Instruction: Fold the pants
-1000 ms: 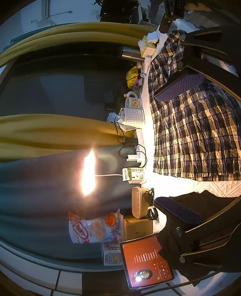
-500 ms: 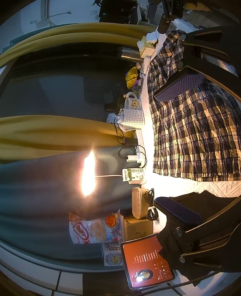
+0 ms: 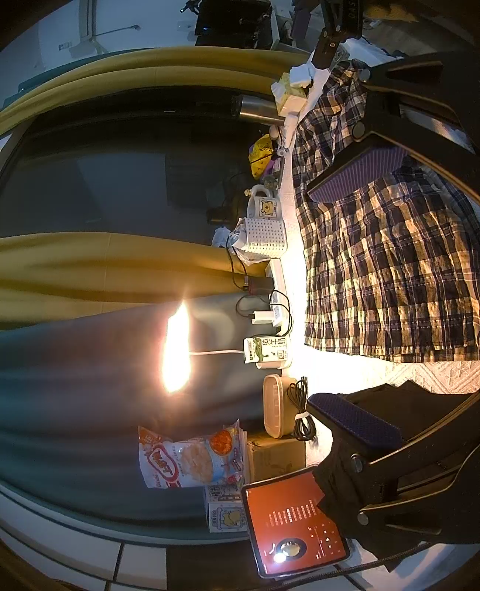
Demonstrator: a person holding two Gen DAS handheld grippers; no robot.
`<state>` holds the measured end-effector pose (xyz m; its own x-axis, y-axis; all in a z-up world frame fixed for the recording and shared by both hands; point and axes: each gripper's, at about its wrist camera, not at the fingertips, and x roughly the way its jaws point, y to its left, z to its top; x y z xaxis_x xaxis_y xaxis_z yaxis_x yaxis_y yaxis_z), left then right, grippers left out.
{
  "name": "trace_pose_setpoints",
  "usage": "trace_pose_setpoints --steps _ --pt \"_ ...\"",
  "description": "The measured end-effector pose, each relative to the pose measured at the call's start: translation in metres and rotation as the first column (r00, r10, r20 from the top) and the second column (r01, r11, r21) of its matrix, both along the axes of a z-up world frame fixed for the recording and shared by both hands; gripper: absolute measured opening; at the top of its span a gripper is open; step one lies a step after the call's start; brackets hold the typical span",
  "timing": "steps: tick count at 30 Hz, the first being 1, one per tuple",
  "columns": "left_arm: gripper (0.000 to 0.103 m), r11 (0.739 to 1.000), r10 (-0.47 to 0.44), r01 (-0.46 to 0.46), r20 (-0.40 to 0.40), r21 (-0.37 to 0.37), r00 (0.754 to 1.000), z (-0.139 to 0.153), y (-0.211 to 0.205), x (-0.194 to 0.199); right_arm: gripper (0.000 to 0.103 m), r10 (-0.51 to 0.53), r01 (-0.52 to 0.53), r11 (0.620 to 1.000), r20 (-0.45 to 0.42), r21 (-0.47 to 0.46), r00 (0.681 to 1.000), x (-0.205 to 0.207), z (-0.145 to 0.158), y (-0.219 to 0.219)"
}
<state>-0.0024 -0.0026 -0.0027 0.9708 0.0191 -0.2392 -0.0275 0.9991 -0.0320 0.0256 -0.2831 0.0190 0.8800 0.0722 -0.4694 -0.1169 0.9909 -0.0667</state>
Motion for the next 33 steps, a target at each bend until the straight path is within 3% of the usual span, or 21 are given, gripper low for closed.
trace_pose_setpoints --steps 33 --pt "0.102 1.000 -0.015 0.015 0.007 0.017 1.000 0.0007 -0.0016 -0.0029 0.103 0.001 -0.001 1.000 0.000 -0.004 1.000 0.0004 -0.0004 0.0013"
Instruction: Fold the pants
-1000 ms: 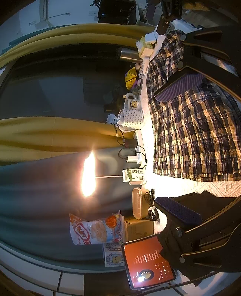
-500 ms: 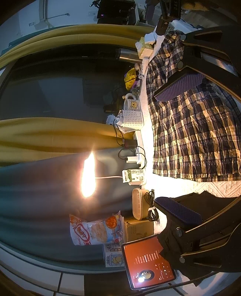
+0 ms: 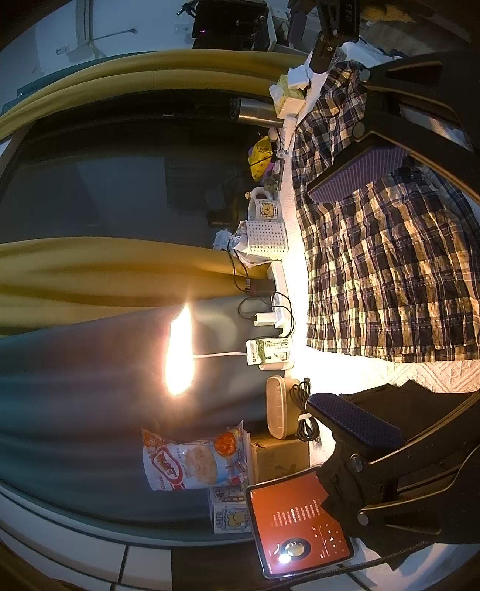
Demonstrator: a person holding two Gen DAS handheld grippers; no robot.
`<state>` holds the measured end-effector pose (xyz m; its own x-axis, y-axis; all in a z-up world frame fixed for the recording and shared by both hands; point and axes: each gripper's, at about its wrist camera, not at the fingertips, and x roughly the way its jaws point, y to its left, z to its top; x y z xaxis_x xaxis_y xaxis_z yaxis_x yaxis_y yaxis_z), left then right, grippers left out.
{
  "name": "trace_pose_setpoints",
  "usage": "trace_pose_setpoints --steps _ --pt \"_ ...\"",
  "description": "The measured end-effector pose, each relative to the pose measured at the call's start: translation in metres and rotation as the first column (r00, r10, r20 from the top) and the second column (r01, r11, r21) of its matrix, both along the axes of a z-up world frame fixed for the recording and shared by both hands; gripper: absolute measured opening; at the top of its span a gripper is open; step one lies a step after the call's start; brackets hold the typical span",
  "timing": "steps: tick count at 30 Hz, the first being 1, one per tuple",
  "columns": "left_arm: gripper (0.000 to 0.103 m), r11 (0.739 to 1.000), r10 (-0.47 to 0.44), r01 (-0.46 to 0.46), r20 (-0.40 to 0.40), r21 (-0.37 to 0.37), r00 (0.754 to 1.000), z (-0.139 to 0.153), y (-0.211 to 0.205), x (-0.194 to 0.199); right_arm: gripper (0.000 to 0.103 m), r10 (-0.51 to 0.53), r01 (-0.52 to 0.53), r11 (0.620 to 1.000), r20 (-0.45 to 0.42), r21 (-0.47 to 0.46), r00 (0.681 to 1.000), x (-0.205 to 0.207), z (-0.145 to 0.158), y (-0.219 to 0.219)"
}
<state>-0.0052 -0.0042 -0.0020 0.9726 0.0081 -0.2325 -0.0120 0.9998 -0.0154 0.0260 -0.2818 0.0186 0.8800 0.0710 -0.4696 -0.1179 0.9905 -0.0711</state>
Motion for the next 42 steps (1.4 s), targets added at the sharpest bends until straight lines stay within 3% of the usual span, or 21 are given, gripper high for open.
trace_pose_setpoints --steps 18,33,42 --pt "0.102 1.000 -0.015 0.015 -0.052 0.003 0.999 -0.015 0.001 0.020 0.103 0.011 -0.011 1.000 -0.035 -0.008 0.999 0.020 -0.013 0.000" --pt "0.102 0.999 0.019 -0.014 -0.190 0.030 0.982 -0.031 0.015 0.092 0.103 -0.004 0.003 1.000 -0.120 -0.006 0.993 0.084 -0.038 -0.012" --pt "0.102 1.000 0.018 -0.014 -0.315 0.014 0.949 -0.043 0.032 0.152 0.103 -0.040 0.038 0.999 -0.166 -0.018 0.985 0.130 -0.046 -0.031"
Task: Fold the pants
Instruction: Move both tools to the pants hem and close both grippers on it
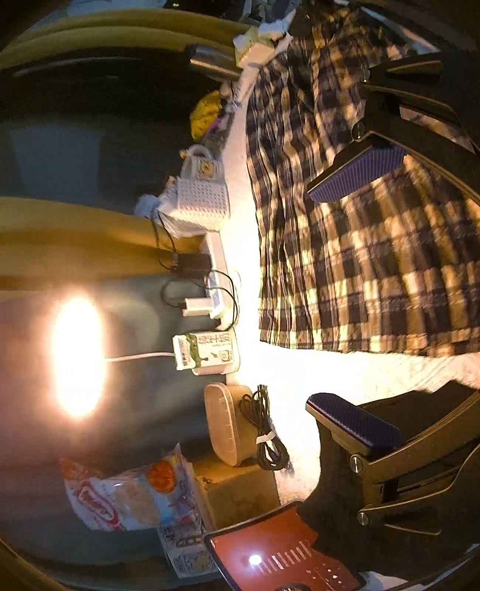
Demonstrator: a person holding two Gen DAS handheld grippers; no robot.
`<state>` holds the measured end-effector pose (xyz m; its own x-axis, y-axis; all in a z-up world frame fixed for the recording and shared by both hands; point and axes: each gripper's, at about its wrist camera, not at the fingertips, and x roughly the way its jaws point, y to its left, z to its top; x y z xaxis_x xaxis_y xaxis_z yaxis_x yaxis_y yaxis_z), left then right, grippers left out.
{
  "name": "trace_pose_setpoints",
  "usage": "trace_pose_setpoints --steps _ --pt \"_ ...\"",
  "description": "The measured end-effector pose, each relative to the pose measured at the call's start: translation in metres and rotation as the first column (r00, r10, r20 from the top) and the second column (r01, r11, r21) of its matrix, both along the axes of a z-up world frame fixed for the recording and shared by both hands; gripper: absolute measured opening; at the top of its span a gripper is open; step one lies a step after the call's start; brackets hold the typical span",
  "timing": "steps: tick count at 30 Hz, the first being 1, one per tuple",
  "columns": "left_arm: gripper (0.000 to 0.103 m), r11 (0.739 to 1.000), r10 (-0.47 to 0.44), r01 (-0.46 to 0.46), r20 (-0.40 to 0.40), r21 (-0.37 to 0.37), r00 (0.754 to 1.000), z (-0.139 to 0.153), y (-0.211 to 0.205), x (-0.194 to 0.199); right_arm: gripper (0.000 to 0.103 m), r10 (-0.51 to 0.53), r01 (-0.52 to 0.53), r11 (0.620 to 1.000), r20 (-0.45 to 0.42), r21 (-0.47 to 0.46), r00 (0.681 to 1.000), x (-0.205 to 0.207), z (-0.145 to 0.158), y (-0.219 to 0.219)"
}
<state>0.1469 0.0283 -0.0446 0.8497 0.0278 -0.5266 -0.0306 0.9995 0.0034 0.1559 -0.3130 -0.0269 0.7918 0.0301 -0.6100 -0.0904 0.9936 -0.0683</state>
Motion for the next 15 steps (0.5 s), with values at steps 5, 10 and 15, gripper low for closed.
trace_pose_setpoints --steps 5,10,15 --pt "0.102 1.000 -0.011 0.012 -0.067 0.011 0.998 -0.008 0.012 0.044 0.103 -0.018 0.018 1.000 -0.028 -0.002 0.999 0.033 -0.001 -0.016" --pt "0.102 1.000 -0.010 0.010 -0.129 0.000 0.992 -0.017 0.029 0.090 0.103 -0.034 0.034 0.999 -0.028 -0.005 0.999 0.064 0.009 -0.033" --pt "0.102 1.000 -0.023 0.020 -0.214 -0.014 0.977 -0.035 0.041 0.136 0.103 -0.058 0.057 0.998 -0.049 -0.014 0.997 0.102 0.014 -0.051"
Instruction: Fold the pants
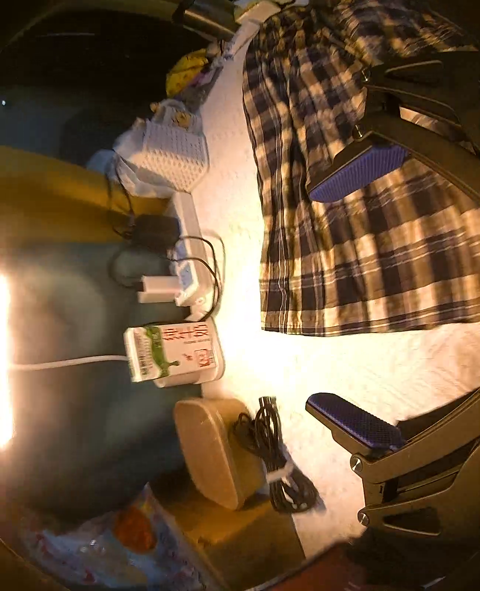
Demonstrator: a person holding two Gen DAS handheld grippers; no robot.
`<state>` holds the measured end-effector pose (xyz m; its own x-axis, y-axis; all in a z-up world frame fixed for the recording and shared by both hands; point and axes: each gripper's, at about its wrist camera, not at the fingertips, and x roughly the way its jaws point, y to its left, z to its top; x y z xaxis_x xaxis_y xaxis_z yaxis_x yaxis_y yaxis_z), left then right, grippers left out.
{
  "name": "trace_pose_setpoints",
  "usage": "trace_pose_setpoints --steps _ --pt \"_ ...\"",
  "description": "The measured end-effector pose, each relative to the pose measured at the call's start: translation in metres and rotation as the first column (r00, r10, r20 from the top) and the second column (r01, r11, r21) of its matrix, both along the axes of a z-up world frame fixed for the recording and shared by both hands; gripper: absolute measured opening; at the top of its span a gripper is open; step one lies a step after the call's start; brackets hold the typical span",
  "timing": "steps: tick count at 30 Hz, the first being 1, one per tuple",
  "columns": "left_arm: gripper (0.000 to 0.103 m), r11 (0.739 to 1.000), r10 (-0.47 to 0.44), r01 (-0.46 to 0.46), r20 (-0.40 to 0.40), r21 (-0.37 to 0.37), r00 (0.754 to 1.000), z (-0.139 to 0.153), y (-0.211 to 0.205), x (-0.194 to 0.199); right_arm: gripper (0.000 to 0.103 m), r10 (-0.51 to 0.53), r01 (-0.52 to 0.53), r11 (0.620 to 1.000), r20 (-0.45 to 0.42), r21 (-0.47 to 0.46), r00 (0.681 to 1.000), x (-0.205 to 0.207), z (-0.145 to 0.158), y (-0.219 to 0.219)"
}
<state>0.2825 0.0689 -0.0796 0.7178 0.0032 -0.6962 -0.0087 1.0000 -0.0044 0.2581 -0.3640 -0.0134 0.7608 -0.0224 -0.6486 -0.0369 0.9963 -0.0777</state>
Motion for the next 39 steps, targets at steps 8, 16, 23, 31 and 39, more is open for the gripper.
trace_pose_setpoints --steps 8,16,23,31,39 --pt "0.102 0.999 -0.031 0.028 -0.110 -0.031 0.993 -0.028 0.002 0.050 0.093 0.028 -0.023 0.999 -0.112 0.038 0.993 0.065 -0.023 -0.021" --pt "0.080 0.998 -0.054 0.047 -0.208 -0.035 0.977 -0.054 -0.001 0.070 0.082 0.081 -0.063 0.995 -0.280 0.073 0.956 0.102 -0.076 -0.020" --pt "0.024 0.993 -0.115 0.115 -0.165 -0.010 0.980 -0.052 -0.020 0.055 0.035 0.153 -0.147 0.988 -0.287 0.045 0.945 0.099 -0.091 0.002" --pt "0.001 0.997 -0.071 0.072 -0.096 0.004 0.993 -0.033 -0.004 0.047 0.028 0.172 -0.176 0.984 -0.196 -0.004 0.965 0.094 -0.067 0.026" --pt "0.001 0.999 -0.035 0.035 0.017 -0.002 0.999 0.007 0.019 0.046 0.028 0.181 -0.182 0.983 -0.070 -0.007 0.981 0.103 -0.023 0.042"
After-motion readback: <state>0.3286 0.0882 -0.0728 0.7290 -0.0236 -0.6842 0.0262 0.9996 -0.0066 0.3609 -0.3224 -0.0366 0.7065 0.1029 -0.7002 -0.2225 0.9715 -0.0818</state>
